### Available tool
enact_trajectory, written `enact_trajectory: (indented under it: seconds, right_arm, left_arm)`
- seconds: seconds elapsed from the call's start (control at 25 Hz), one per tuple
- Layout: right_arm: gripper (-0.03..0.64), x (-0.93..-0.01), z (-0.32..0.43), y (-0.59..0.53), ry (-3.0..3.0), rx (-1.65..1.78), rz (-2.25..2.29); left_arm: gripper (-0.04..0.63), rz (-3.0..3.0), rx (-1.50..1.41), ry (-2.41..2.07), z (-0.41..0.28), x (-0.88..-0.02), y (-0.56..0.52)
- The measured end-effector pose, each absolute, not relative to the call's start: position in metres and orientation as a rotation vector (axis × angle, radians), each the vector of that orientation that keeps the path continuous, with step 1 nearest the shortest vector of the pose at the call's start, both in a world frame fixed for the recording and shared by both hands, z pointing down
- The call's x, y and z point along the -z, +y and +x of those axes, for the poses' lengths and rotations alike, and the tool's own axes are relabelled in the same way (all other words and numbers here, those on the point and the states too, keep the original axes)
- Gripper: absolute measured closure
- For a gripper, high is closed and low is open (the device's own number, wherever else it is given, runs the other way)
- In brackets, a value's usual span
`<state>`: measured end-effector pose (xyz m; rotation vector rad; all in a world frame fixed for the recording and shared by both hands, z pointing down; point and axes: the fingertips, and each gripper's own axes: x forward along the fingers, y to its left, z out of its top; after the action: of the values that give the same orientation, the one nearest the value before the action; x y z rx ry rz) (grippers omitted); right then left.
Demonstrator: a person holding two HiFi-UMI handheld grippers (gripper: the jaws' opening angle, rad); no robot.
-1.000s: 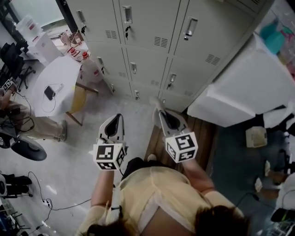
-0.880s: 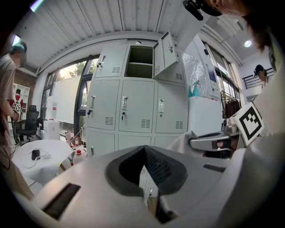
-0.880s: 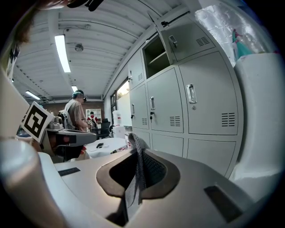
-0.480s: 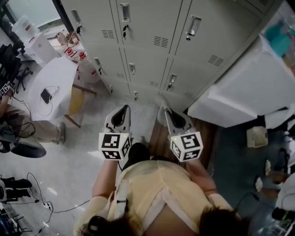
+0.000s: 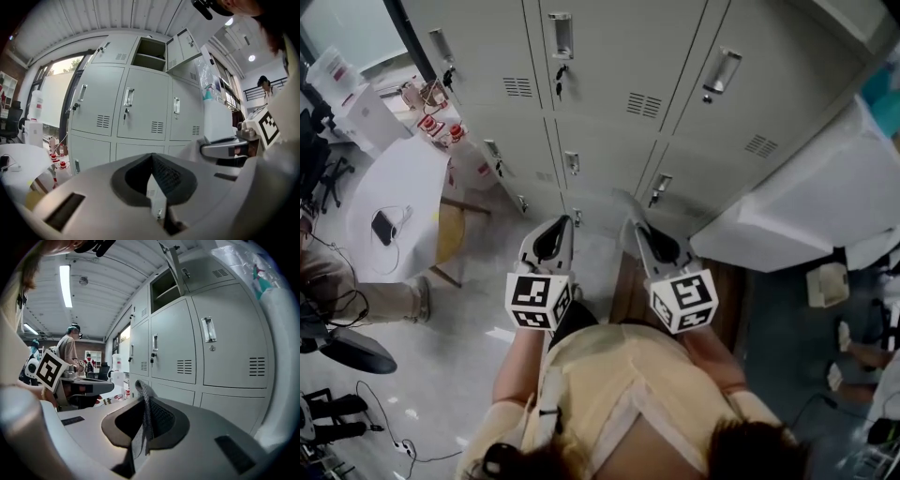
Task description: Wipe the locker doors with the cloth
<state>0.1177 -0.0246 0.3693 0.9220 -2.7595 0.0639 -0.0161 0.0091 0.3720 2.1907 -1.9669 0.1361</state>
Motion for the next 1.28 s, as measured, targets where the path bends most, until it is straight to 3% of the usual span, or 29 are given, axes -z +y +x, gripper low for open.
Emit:
enact_trajectory:
  seconds: [0.52, 1.28]
  right_arm:
    - [0.601, -0.399, -0.005, -0.106, -2.751, -0.134, 1.013]
    - [0.601, -0.419, -0.090, -0.163, -2.688, -0.143, 1.163]
  left_arm:
    - [0.594, 2.196, -0.193, -1.956, -0.140, -0.395, -0.055]
    - [0.594, 2.244, -0.188, -1.886, -0.204, -0.424, -0.101]
